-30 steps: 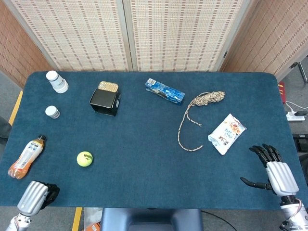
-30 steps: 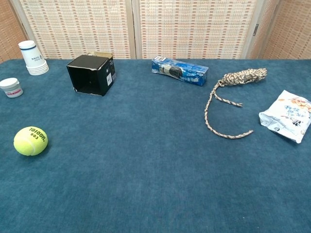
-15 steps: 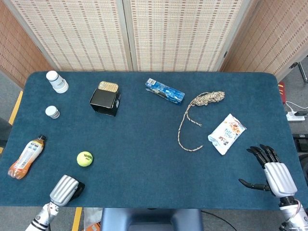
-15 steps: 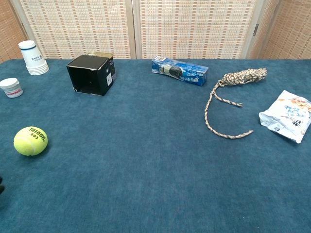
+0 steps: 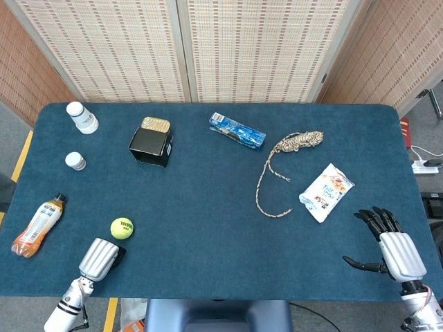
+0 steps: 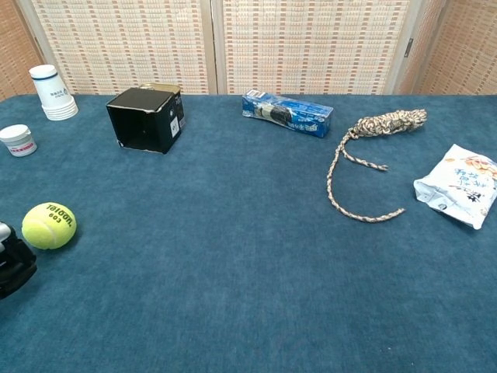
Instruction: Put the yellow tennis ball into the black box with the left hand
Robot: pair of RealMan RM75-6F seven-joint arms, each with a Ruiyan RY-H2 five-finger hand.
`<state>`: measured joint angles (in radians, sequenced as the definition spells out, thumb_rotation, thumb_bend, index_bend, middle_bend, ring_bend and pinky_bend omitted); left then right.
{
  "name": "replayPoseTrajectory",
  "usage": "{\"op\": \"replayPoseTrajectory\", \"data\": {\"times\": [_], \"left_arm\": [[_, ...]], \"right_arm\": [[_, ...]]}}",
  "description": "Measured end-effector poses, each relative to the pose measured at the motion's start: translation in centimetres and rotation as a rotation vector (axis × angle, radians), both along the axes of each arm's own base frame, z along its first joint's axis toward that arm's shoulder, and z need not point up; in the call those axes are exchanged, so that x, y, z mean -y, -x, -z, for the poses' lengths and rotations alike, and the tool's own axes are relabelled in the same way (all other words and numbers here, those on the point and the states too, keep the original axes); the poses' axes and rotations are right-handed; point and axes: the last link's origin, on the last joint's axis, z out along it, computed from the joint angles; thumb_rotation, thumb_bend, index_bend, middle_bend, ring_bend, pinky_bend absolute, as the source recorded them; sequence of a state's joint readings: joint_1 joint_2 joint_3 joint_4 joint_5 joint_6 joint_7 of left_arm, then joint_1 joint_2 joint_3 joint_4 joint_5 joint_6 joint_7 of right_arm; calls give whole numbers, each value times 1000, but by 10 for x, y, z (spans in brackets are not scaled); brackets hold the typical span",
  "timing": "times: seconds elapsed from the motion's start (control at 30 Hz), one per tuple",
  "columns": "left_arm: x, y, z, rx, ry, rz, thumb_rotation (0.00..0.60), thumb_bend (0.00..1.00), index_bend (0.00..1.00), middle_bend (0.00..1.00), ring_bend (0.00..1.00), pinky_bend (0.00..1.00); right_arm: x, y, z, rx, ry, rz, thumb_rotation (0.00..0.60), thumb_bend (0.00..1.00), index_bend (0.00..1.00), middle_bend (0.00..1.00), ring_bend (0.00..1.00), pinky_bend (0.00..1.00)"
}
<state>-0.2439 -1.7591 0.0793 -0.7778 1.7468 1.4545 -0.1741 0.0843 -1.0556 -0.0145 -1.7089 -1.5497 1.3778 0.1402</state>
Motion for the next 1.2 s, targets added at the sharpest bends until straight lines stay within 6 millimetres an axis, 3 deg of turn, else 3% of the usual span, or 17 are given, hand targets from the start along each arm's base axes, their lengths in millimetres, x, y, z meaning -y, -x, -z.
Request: {"op": "replayPoseTrajectory", "data": {"times": [0.43,0.63,0.9,1.2], "left_arm": [[-13,-8,21,-74,-4,-46,600,719,1000,1000,1000,1000],[-44,-9,28,-88,-20,-126,600,719,1000,1000,1000,1000],[-85,-9,17,-83,-71,-175,600,718,1000,1000,1000,1000],[-108,-26,31,-48,-40,-187,600,717,1000,1000,1000,1000]], "right_arm": [[0,3,-5,19,7,-5,543,0,189,118,7,23],[-1,3,-5,21,1,-14,544,0,189,118,8,32],[0,4,-3,16,-3,-9,544,0,189,118,13,38],[5,5,0,5,-5,15,544,0,190,118,13,41]]}}
